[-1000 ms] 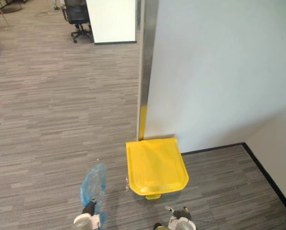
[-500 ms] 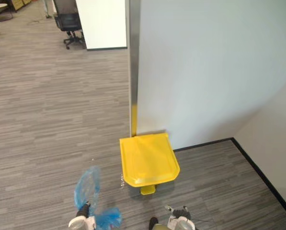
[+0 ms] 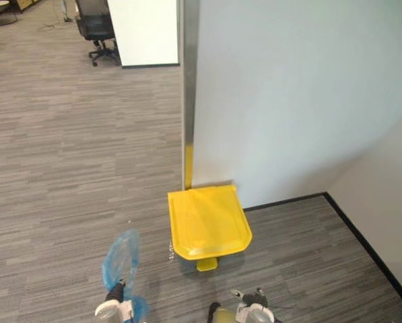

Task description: Gather rubbish on tea table into small bin, then transfer packed bag to large trash can.

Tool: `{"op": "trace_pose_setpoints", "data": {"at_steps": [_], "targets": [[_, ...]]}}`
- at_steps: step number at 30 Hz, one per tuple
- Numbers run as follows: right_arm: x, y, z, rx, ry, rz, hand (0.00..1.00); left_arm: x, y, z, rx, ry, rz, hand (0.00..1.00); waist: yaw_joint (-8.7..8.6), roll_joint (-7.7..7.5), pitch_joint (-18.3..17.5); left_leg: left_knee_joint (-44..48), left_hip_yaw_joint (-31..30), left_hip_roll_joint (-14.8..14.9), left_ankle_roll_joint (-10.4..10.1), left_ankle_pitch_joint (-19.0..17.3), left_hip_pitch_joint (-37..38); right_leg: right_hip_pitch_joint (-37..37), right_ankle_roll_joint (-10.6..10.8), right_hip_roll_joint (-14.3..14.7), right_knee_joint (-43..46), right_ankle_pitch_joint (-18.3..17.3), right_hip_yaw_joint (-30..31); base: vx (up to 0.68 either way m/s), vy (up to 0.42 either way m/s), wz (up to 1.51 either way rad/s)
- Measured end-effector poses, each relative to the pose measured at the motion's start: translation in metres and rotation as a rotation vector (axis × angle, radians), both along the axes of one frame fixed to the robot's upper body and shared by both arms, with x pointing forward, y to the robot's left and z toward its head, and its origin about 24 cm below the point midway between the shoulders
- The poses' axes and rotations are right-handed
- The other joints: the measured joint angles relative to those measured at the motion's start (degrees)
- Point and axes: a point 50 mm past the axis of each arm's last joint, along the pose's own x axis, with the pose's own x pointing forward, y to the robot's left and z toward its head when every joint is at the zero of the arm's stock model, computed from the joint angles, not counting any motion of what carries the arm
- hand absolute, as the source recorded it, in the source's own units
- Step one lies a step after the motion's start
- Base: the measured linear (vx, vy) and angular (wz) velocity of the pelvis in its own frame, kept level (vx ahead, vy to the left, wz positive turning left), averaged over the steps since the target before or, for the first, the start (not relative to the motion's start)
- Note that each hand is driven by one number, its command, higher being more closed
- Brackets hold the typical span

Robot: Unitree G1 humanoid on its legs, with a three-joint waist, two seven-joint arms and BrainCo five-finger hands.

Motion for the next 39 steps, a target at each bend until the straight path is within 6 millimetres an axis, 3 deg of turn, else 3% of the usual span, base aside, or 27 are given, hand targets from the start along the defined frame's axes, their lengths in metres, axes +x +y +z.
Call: {"op": "trace_pose_setpoints", "data": {"at_steps": [2, 4, 5, 6, 8, 9, 12, 16, 24, 32, 34, 35, 36, 37, 39], "targets": [[0.002, 0.001, 0.000, 0.003, -0.002, -0.010, 0.00, -0.001, 0.007, 0.000, 0.017, 0.009, -0.002, 1.00, 0.21, -0.75, 0.5, 3.2, 0.3, 0.2, -0.2, -2.8, 0.5, -4.7, -0.6, 2.1, -4.2, 1.2, 0.2, 0.23, -0.011, 0.07], [0.000, 0.000, 0.000, 0.002, 0.006, -0.023, 0.00, -0.003, 0.009, -0.001, 0.019, 0.019, -0.001, 1.00, 0.18, -1.19, 0.3, 5.0, 0.1, -0.5, -0.7, -4.8, 1.3, -1.9, -1.1, 2.6, -8.7, 4.1, -0.1, 0.33, -0.054, 0.07], [0.008, 0.001, 0.002, 0.005, -0.010, -0.027, 0.00, 0.005, 0.008, 0.001, 0.015, 0.002, 0.000, 1.00, 0.52, -0.43, 1.6, 6.6, -0.5, -0.2, -1.9, -5.9, 1.4, -0.7, -6.8, 2.5, -8.5, 3.9, -0.4, 0.32, -0.011, 0.12], [0.017, -0.001, 0.006, 0.003, -0.035, -0.041, 0.00, 0.008, 0.002, 0.002, -0.005, -0.006, 0.005, 1.00, 0.14, 0.52, 2.7, 7.9, -1.5, -0.5, -2.7, -5.1, 1.1, -1.1, -7.4, 1.5, -5.6, 2.8, -0.3, 0.30, -0.005, 0.20], [0.011, -0.010, 0.005, -0.014, -0.025, -0.070, 0.00, 0.014, -0.013, 0.002, -0.039, -0.024, -0.001, 1.00, -0.32, 1.23, 3.1, 7.6, -3.4, -1.6, -2.9, -3.1, 3.2, -1.8, -7.4, -0.6, 1.1, 1.8, -0.1, 0.24, -0.031, 0.47], [0.007, -0.013, 0.005, -0.024, -0.019, -0.074, 0.00, 0.015, -0.018, 0.003, -0.050, -0.029, -0.007, 1.00, -0.30, 1.12, 2.2, 8.2, -4.9, -1.7, -2.7, -2.6, 3.9, -2.6, -6.0, 0.9, 1.0, -1.6, -0.1, 0.22, -0.058, 0.39], [0.014, -0.002, 0.006, 0.002, -0.042, -0.060, 0.00, 0.018, -0.018, 0.004, -0.045, -0.040, -0.023, 1.00, 0.05, 1.80, 1.5, 10.3, -5.5, -0.2, -1.8, -3.5, 2.8, 0.1, -8.1, 2.3, -4.8, -1.6, -2.0, 0.29, -0.116, 0.03], [0.014, 0.005, 0.004, 0.017, -0.033, -0.050, 0.00, 0.023, -0.023, 0.005, -0.067, -0.052, -0.044, 1.00, -0.01, 1.35, 1.3, 8.3, -5.5, 0.7, -1.8, -3.5, 3.1, 0.1, -8.0, 3.1, -6.2, -1.3, -2.7, 0.08, -0.056, 0.07], [0.007, 0.006, 0.002, 0.015, -0.015, -0.038, 0.00, 0.008, -0.028, 0.000, -0.073, -0.011, -0.058, 1.00, -0.27, 1.18, -0.9, 4.0, -6.4, 0.5, -1.8, -3.5, 3.3, 0.2, -7.4, 2.9, -9.1, 0.5, -3.6, -0.03, -0.016, 0.12], [0.003, 0.009, -0.001, 0.022, 0.001, -0.007, 0.00, 0.007, -0.029, -0.001, -0.056, 0.000, -0.113, 1.00, -0.51, 0.27, -1.3, 0.5, -5.8, -1.7, -2.1, -3.3, 5.2, 0.4, -6.5, 1.0, -8.7, 3.5, -3.0, -0.10, 0.015, -0.01], [0.004, 0.008, 0.000, 0.019, -0.006, -0.006, 0.00, 0.006, -0.028, -0.001, -0.055, 0.003, -0.107, 1.00, -0.31, 0.51, -1.5, 0.2, -5.1, -1.3, -0.9, -2.0, 4.4, -0.1, -2.1, 2.6, -12.1, 9.6, -0.9, -0.16, 0.042, -0.13], [0.011, 0.004, 0.005, -0.002, -0.035, -0.002, 0.00, 0.005, -0.025, -0.002, -0.053, 0.003, -0.091, 1.00, -1.21, 1.21, -1.6, -0.5, -4.8, -0.6, -0.6, -1.2, 2.9, -3.2, -4.3, 1.7, 2.8, 4.8, 1.2, -0.10, 0.023, 0.05], [0.009, 0.004, 0.004, -0.006, -0.030, 0.003, 0.00, 0.006, -0.025, -0.001, -0.051, 0.002, -0.091, 1.00, -1.43, 0.72, -1.3, -0.8, -5.3, -0.8, -0.7, -1.2, 3.0, -3.3, -4.6, 1.1, 6.9, 3.3, 1.8, -0.11, -0.048, 0.36], [-0.002, 0.006, 0.000, -0.005, 0.008, 0.012, 0.00, 0.005, -0.022, -0.001, -0.044, 0.000, -0.090, 1.00, -1.42, -1.00, -1.4, -0.3, -6.1, -1.4, -0.7, -1.2, 2.4, -2.2, -4.0, 0.0, 15.0, 0.0, 4.5, -0.09, -0.111, 0.36], [-0.012, 0.006, -0.003, -0.002, 0.034, 0.007, 0.00, 0.004, -0.018, -0.001, -0.037, 0.005, -0.085, 1.00, -1.19, -1.53, -2.0, 1.3, -6.9, -1.7, -0.7, -1.2, 0.2, 1.8, -4.0, -2.2, 15.5, -4.0, 5.0, -0.07, -0.127, 0.20]]}}
